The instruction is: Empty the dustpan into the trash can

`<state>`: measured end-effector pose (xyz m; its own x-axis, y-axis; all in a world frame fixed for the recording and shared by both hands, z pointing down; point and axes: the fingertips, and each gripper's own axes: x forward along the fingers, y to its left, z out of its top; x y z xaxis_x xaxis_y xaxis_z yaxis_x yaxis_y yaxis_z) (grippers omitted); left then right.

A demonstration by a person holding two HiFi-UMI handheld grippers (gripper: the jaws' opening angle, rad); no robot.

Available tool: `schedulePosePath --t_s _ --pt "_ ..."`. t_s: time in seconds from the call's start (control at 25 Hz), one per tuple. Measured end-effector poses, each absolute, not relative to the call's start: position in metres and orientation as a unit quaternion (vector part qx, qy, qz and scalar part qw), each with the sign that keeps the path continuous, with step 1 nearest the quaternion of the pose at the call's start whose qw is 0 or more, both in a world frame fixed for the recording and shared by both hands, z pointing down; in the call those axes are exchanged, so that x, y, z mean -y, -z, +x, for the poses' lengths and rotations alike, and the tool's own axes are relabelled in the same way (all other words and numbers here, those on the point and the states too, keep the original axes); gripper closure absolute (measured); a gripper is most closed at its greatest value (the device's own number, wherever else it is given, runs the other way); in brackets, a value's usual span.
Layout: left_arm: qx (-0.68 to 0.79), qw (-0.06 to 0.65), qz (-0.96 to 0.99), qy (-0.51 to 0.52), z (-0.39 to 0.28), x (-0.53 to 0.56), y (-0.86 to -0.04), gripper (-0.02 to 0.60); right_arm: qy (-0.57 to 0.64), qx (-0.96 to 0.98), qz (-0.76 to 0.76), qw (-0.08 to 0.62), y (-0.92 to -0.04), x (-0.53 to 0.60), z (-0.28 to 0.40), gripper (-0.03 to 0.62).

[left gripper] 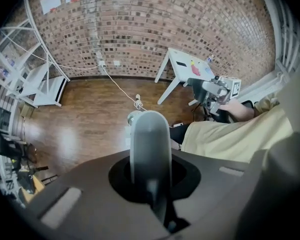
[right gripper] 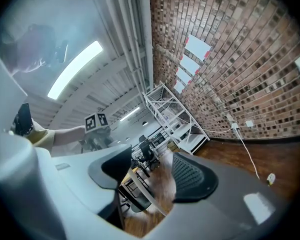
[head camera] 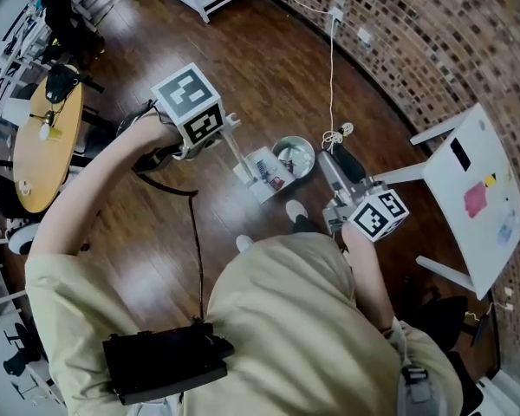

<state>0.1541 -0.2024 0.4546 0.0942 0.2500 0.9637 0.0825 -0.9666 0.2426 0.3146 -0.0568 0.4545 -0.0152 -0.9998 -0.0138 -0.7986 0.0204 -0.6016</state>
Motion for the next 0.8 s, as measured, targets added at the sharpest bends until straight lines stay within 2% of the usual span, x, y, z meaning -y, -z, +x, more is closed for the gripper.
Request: schedulePosePath --t_s 0.2,0.44,0.8 --pt "-0.155 0.101 0.711 -0.679 0.195 0.192 -0.476 0.581 0.215 -0.669 -0.672 0.232 -0.451 0.046 0.323 0.355" --pt "-0.177 0.064 0.683 -0.706 0.246 0.19 -0.489 0.581 0.229 -0.635 -0.697 0.242 -0.467 0.021 0.338 0.359" --pt "-0.194 0.086 0.628 -0.749 0.359 0.198 -0.488 0.581 0.232 -0.59 -0.726 0.267 -0.483 -0.008 0.379 0.364"
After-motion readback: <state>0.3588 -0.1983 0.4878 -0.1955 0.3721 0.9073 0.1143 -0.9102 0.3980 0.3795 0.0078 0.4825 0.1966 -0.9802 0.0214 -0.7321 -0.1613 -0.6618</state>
